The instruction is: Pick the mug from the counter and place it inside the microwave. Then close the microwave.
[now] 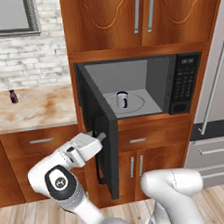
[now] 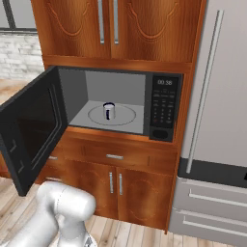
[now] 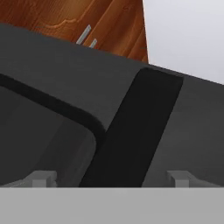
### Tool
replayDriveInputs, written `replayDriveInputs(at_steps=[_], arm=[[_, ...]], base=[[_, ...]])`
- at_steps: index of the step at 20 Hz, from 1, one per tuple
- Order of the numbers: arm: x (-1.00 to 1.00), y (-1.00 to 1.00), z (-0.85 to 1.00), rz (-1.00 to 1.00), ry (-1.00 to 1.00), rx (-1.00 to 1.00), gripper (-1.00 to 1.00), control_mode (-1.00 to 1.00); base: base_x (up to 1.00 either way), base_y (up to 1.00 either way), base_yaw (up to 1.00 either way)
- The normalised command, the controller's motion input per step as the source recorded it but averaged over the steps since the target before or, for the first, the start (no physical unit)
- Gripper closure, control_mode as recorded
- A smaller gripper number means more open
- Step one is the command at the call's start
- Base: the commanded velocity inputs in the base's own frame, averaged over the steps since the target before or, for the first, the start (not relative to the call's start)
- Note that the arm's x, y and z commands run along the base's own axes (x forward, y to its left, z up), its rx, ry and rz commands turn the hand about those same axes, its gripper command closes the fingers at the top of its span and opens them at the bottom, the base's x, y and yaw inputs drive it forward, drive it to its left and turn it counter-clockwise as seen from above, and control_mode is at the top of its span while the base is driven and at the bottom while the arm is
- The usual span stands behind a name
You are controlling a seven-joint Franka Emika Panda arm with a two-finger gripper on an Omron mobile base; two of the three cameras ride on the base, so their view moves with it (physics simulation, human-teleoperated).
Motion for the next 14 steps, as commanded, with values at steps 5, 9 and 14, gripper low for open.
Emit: replayDriveInputs(at_steps=[5, 9, 14], arm=[[0.06, -0.62, 0.22, 0.03, 0.09, 0.0, -1.0, -1.0], [0.16, -0.68, 0.01, 0.0, 0.06, 0.0, -1.0, -1.0], [0.37, -0.62, 0.0, -0.01, 0.07, 0.01, -1.0, -1.0]], base=[[0.0, 0.0, 0.0], [0.0, 0.0, 0.0], [0.0, 0.0, 0.0]])
